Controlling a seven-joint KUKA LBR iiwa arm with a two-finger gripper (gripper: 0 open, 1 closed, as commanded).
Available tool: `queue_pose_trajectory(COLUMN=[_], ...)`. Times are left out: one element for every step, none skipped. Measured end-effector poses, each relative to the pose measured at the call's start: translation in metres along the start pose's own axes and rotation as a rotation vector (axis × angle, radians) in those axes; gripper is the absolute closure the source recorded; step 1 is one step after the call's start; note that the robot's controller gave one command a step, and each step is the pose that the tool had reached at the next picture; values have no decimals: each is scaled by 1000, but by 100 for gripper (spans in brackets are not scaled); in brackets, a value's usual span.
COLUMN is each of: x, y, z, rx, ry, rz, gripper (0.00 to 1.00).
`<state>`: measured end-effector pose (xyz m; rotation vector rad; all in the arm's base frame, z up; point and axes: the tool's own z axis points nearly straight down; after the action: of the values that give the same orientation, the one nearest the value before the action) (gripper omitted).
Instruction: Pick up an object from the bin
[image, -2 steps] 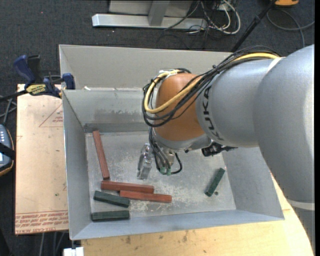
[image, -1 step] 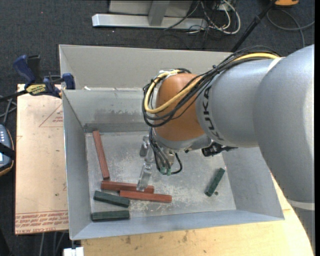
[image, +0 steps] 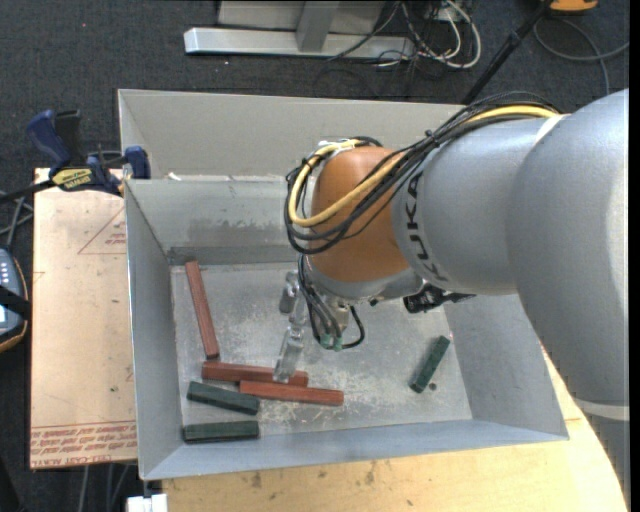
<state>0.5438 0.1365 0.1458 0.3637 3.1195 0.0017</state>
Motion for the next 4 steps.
queue_pose_trajectory(x=[21,55,55,59], y=[6,-15,-15,-16], z=[26,76,76,0], rx=[-2,0,-1,0], ry=[-9,-1,-1,1], rz=[-159,-362,-362,-371], gripper=[0,100,100,100])
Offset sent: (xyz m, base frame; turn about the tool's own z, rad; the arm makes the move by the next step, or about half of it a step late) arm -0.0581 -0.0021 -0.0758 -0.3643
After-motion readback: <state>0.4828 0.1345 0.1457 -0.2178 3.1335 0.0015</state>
